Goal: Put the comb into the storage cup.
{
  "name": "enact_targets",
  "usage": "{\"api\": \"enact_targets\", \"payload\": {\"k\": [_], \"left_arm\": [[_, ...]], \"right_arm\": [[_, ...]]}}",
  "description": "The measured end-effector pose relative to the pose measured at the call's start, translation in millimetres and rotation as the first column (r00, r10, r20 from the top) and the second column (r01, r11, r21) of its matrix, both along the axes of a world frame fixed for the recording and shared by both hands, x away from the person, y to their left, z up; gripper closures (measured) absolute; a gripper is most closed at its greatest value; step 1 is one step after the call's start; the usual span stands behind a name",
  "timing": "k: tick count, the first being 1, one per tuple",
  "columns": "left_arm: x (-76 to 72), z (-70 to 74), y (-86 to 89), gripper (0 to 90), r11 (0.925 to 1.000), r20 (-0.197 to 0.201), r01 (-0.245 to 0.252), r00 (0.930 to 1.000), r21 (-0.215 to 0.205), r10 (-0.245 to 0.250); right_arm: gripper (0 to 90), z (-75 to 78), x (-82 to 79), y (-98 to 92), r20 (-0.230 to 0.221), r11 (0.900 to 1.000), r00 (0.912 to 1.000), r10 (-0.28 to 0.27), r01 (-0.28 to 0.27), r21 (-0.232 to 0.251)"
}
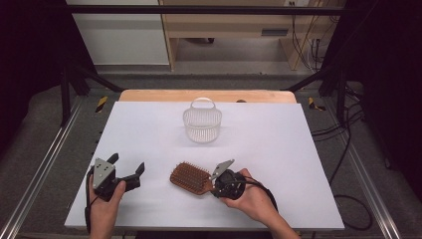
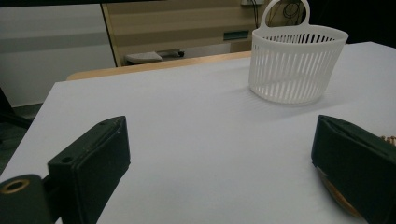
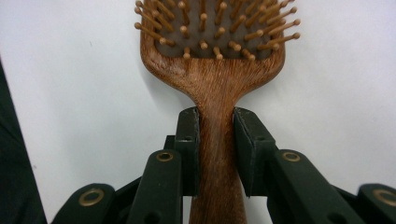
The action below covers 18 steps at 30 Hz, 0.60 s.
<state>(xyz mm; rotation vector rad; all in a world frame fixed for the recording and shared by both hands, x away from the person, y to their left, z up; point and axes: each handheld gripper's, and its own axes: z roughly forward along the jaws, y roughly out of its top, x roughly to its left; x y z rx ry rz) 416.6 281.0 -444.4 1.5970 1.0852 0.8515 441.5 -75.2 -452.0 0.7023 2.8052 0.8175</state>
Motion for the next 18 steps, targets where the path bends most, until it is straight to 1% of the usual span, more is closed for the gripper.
{"api": "enact_targets", "payload": {"k": [1, 2, 4, 9, 12, 14, 18], "left_arm": [[0.1, -0.1, 0.1, 4.6, 1.0, -0.001, 0.0, 1.0, 0.0, 0.0], [0.4, -0.4, 0.2, 4.6, 1.0, -0.002, 0.0, 1.0, 0.001, 0.0], [0.9, -0.9, -0.2, 4.6, 1.0, -0.01, 0.001, 1.0, 0.001, -0.001], [0.2, -0.2, -0.2, 4.6, 1.0, -0.004, 0.003, 1.0, 0.003, -0.003], [0.7, -0.5, 0.1, 4.6, 1.0, -0.008, 0.001, 1.0, 0.002, -0.001], [0.6, -0.1, 0.2, 4.6, 1.0, -0.004, 0.001, 1.0, 0.001, -0.001], [0.5, 0.1, 0.1, 4.6, 1.0, -0.004, 0.002, 1.0, 0.0, -0.002]], "right_arm": [[72.6, 1.7, 0.7, -1.4, 0.005, 1.0, 1.0, 0.002, -0.002, 0.023], [72.7, 3.4, 1.3, -2.4, -0.003, 0.999, 1.0, 0.0, 0.0, 0.039], [72.6, 4.0, 1.7, -2.0, -0.001, 1.0, 1.0, 0.003, -0.003, 0.03], [72.5, 0.7, 1.6, 0.7, -0.001, 1.0, 1.0, 0.004, -0.004, -0.009], [72.4, -2.3, 3.0, 2.9, -0.007, 0.999, 0.9999, 0.012, -0.012, -0.048], [72.5, -4.4, 3.8, 4.7, -0.013, 0.997, 0.9998, 0.013, -0.014, -0.073], [72.2, -4.2, 6.0, 6.7, -0.028, 0.996, 0.9995, 0.016, -0.019, -0.092]]}}
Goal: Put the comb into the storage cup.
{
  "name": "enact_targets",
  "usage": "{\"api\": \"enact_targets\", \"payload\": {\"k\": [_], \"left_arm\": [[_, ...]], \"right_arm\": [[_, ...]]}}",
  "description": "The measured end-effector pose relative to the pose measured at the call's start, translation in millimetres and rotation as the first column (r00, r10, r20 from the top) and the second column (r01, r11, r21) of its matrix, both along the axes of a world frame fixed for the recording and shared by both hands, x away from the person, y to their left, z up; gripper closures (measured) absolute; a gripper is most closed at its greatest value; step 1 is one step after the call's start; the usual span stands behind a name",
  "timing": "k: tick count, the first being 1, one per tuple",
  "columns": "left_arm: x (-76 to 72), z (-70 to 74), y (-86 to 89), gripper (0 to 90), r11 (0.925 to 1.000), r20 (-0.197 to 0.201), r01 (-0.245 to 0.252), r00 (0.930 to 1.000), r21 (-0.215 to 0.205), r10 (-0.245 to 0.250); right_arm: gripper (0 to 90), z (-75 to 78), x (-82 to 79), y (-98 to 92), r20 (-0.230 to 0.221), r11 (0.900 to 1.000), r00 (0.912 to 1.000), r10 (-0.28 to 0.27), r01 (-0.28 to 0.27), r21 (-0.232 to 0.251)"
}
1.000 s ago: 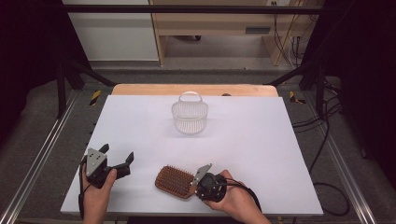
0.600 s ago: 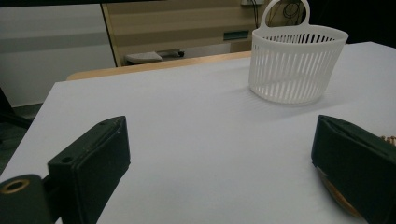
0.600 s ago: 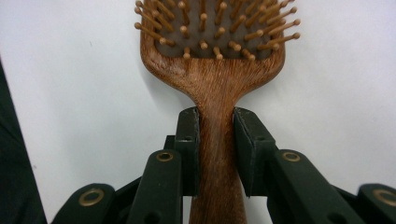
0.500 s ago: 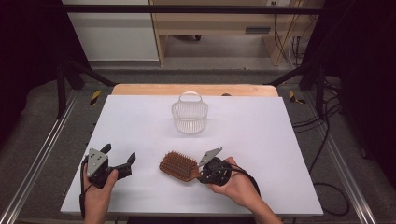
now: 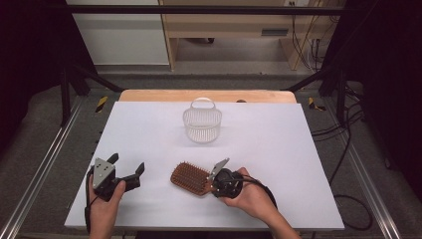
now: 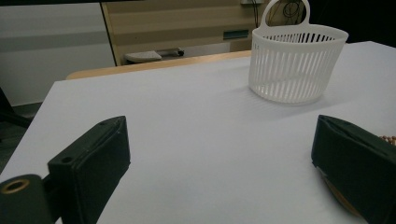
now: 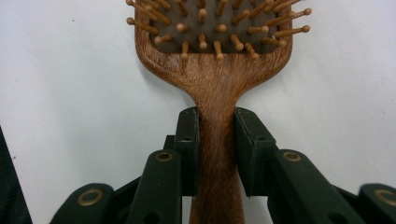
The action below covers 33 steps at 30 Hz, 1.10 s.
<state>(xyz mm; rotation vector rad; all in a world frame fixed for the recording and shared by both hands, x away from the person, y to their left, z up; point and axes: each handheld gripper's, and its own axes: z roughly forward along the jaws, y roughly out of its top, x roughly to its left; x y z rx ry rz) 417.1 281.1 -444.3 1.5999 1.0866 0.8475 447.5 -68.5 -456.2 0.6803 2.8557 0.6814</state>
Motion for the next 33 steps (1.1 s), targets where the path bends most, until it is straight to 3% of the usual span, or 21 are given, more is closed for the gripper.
{"api": "enact_targets", "payload": {"k": [3, 5, 8, 11, 16, 19, 22, 29, 33], "left_arm": [[-0.2, 0.5, -0.3, 4.6, 1.0, 0.001, 0.002, 1.0, 0.001, -0.002], [-0.4, 0.7, -0.5, 4.6, 1.0, 0.002, 0.003, 1.0, 0.002, -0.003], [-0.5, 0.8, -0.8, 4.6, 1.0, 0.002, 0.003, 1.0, 0.002, -0.003], [0.3, 0.2, -1.7, 4.6, 1.0, 0.0, 0.006, 1.0, 0.003, -0.006], [0.4, 0.4, -4.2, 4.6, 0.9999, -0.002, 0.014, 0.9999, 0.009, -0.014], [0.8, -0.1, -5.3, 4.6, 0.9998, -0.005, 0.018, 0.9998, 0.012, -0.018], [0.3, -0.2, -6.6, 4.6, 0.9996, -0.008, 0.025, 0.9997, 0.015, -0.025], [-1.1, 0.8, -9.3, 4.7, 0.9991, -0.009, 0.041, 0.9991, -0.004, -0.041], [-2.8, 2.1, -14.4, 4.5, 0.9942, -0.026, 0.096, 0.9949, -0.048, -0.098]], "right_arm": [[69.0, 1.1, 2.3, 1.9, -0.012, 1.0, 0.9999, 0.002, -0.002, -0.015], [58.4, 1.5, 3.7, 3.7, 0.005, 1.0, 0.9998, -0.017, 0.018, -0.022], [56.7, 0.7, 5.0, 5.9, -0.003, 0.999, 0.9996, -0.027, 0.027, -0.028], [58.9, 0.7, 6.4, 5.6, -0.019, 0.999, 0.9994, -0.028, 0.028, -0.03], [72.1, 2.4, 7.9, 9.6, -0.043, 0.999, 0.9991, -0.005, 0.002, -0.053], [72.9, 3.2, 8.2, 12.1, -0.05, 0.998, 0.9988, 0.002, -0.005, -0.07], [73.0, 3.2, 8.4, 11.3, -0.054, 0.998, 0.9985, -0.008, 0.004, -0.062], [73.1, 0.0, 3.5, 2.2, 0.007, 1.0, 0.9998, -0.021, 0.02, 0.019], [73.1, 3.9, 6.7, -4.3, 0.052, 0.997, 0.9972, -0.053, 0.049, 0.067]]}}
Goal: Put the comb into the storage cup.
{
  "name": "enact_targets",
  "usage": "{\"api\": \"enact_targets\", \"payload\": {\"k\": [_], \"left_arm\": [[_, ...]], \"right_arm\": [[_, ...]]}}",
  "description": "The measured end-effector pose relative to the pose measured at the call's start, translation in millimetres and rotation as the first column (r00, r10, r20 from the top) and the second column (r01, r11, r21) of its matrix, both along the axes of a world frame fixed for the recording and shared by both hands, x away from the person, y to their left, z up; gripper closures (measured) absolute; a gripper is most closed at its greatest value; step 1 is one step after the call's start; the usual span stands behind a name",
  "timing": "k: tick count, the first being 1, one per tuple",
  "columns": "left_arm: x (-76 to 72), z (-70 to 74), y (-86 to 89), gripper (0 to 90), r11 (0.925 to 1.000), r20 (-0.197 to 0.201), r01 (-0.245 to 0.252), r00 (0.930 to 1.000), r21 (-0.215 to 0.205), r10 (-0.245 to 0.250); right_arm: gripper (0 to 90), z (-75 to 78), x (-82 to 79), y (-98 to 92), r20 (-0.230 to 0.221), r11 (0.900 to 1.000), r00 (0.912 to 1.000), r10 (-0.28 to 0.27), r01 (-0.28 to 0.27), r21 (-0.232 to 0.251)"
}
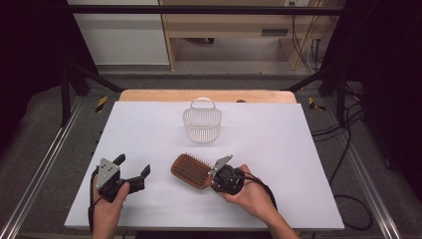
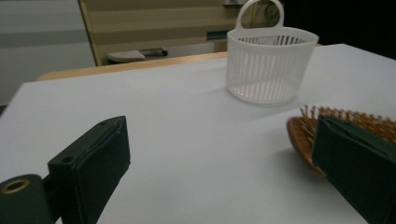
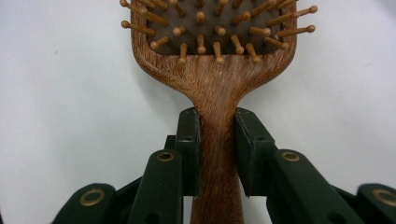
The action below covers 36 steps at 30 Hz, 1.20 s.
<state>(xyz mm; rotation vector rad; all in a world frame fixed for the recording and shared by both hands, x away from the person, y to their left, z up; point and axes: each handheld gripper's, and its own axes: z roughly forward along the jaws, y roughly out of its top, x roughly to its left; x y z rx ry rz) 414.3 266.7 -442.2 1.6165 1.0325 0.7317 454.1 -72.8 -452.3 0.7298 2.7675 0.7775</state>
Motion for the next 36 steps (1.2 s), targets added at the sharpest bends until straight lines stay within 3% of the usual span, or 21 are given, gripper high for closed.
{"api": "enact_targets", "payload": {"k": [1, 3, 7, 9, 12, 14, 22, 25, 28, 29, 31, 36], "left_arm": [[0.0, -0.2, -2.3, 4.5, 0.9997, -0.009, 0.021, 0.9997, -0.009, -0.021], [1.6, -1.7, -9.5, 4.5, 0.9941, -0.038, 0.079, 0.9959, -0.075, -0.082], [6.4, -3.9, -27.5, 4.4, 0.9689, -0.084, 0.177, 0.9775, -0.173, -0.194], [9.6, -4.1, -37.5, 4.4, 0.9558, -0.095, 0.218, 0.9662, -0.198, -0.24], [16.4, -3.1, -50.6, 4.5, 0.9337, -0.105, 0.251, 0.9529, -0.256, -0.285], [21.2, -1.8, -56.0, 4.7, 0.9237, -0.105, 0.255, 0.9498, -0.286, -0.295], [34.8, 10.5, -78.3, 6.4, 0.8923, -0.089, 0.301, 0.9331, -0.336, -0.348], [39.4, 12.0, -83.3, 7.3, 0.8831, -0.093, 0.294, 0.9327, -0.366, -0.349], [44.2, 11.1, -86.8, 9.8, 0.8877, -0.108, 0.262, 0.9399, -0.378, -0.324], [45.6, 10.8, -87.3, 11.3, 0.8817, -0.107, 0.252, 0.9422, -0.399, -0.317], [48.2, 11.0, -89.0, 17.4, 0.8671, -0.102, 0.256, 0.9393, -0.428, -0.327], [53.4, 13.7, -90.9, 21.7, 0.8528, -0.113, 0.217, 0.946, -0.475, -0.304]], "right_arm": [[73.1, 1.3, 1.1, -1.7, 0.012, 1.0, 0.9999, -0.001, 0.001, 0.015], [73.1, 3.4, 1.4, -3.9, 0.032, 0.999, 0.9994, -0.015, 0.014, 0.038], [73.1, 7.1, 1.9, -7.8, 0.077, 0.996, 0.9962, -0.042, 0.035, 0.082], [73.1, 9.3, 2.5, -10.6, 0.098, 0.993, 0.9939, -0.052, 0.042, 0.108], [73.1, 11.6, 3.2, -13.6, 0.131, 0.987, 0.9886, -0.075, 0.055, 0.152], [73.1, 12.4, 2.9, -15.0, 0.158, 0.983, 0.9846, -0.074, 0.045, 0.179], [73.1, 15.6, -0.4, -12.2, 0.214, 0.968, 0.9717, -0.101, 0.046, 0.247], [73.1, 16.6, -1.5, -11.2, 0.226, 0.963, 0.9684, -0.106, 0.043, 0.265], [73.1, 18.1, -3.2, -10.2, 0.232, 0.959, 0.9669, -0.106, 0.038, 0.281], [73.0, 18.2, -3.7, -9.7, 0.235, 0.958, 0.9661, -0.107, 0.037, 0.283], [73.0, 18.1, -4.7, -8.5, 0.239, 0.957, 0.9653, -0.105, 0.033, 0.287], [73.0, 17.5, -6.8, -3.4, 0.242, 0.954, 0.9647, -0.103, 0.027, 0.298]]}}
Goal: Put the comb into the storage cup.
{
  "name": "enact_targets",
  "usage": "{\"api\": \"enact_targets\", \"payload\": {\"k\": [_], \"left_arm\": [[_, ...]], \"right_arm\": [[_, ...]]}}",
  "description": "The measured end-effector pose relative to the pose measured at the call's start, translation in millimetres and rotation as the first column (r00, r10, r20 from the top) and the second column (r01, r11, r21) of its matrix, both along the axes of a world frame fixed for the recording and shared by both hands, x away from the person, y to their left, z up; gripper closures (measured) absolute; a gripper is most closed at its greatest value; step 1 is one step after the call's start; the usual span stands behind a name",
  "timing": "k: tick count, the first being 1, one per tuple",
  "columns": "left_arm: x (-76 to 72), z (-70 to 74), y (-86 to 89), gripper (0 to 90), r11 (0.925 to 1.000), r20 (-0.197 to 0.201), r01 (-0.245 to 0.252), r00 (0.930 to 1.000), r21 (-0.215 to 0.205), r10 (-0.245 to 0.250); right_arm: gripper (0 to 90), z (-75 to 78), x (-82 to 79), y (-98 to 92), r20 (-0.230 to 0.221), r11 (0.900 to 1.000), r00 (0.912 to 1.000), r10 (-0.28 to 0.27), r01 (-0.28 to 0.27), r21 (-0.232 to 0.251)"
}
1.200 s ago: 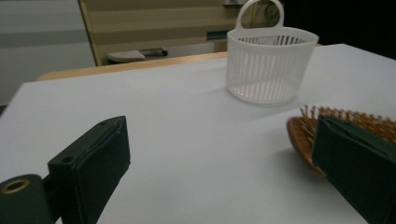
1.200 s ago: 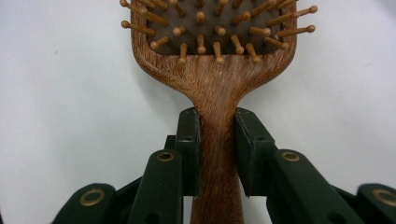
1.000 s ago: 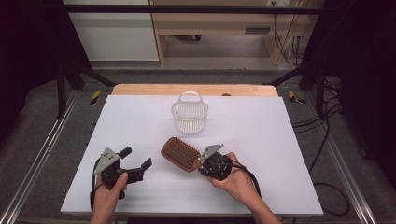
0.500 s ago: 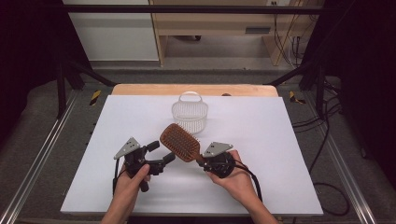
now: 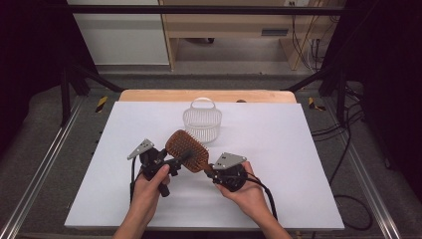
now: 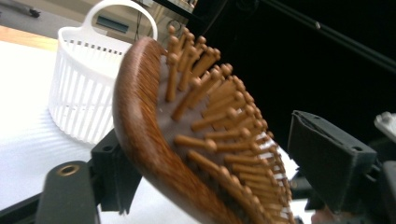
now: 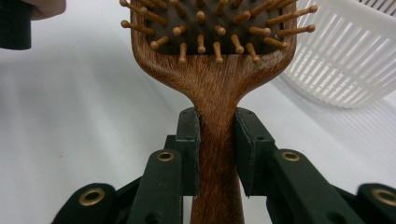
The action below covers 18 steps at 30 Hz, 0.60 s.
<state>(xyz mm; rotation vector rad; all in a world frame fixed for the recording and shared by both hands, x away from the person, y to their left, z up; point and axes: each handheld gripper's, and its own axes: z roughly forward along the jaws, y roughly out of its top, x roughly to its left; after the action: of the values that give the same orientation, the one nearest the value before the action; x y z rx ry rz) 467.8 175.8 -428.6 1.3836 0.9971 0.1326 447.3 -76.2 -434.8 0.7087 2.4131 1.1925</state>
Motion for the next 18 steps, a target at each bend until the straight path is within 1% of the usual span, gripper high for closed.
{"api": "enact_targets", "payload": {"k": [2, 3, 5, 8, 12, 13, 16, 18], "left_arm": [[0.9, 0.9, 0.8, 27.1, 0.9998, -0.013, -0.011, 0.9999, -0.015, 0.011], [1.4, 1.2, 1.3, 30.2, 0.9995, -0.017, -0.011, 0.9998, -0.031, 0.011], [2.0, 2.2, 1.8, 31.0, 0.9991, -0.023, -0.006, 0.9997, -0.043, 0.005], [1.3, 4.2, -0.3, 31.0, 0.9994, -0.024, -0.018, 0.9996, -0.03, 0.017], [1.9, 5.1, 1.0, 31.2, 0.9991, -0.03, -0.016, 0.9995, -0.039, 0.015], [2.0, 5.7, 1.3, 31.3, 0.9987, -0.034, -0.02, 0.9993, -0.047, 0.018], [2.5, 8.1, 3.6, 31.7, 0.9982, -0.031, -0.032, 0.999, -0.051, 0.031], [2.6, 8.8, 5.0, 34.3, 0.998, -0.027, -0.034, 0.9991, -0.053, 0.032]], "right_arm": [[73.0, 0.1, -0.5, 1.1, 0.004, 1.0, 1.0, -0.005, 0.005, 0.004], [73.0, 0.4, -0.5, 0.9, 0.003, 1.0, 1.0, -0.008, 0.008, 0.011], [73.0, 1.2, -0.6, 0.6, 0.009, 1.0, 0.9999, -0.012, 0.012, 0.017], [73.0, 1.1, -1.2, 1.4, 0.005, 1.0, 0.9999, -0.015, 0.014, 0.025], [72.9, 1.3, -2.7, 3.7, 0.008, 1.0, 0.9999, -0.012, 0.012, 0.029], [73.0, 1.4, -3.0, 4.1, 0.011, 1.0, 0.9999, -0.011, 0.011, 0.029], [73.0, 0.7, -3.5, 5.9, 0.011, 0.999, 0.9999, -0.003, 0.003, 0.035], [72.9, 0.5, -4.2, 7.9, 0.012, 0.999, 0.9999, -0.001, 0.001, 0.036]]}}
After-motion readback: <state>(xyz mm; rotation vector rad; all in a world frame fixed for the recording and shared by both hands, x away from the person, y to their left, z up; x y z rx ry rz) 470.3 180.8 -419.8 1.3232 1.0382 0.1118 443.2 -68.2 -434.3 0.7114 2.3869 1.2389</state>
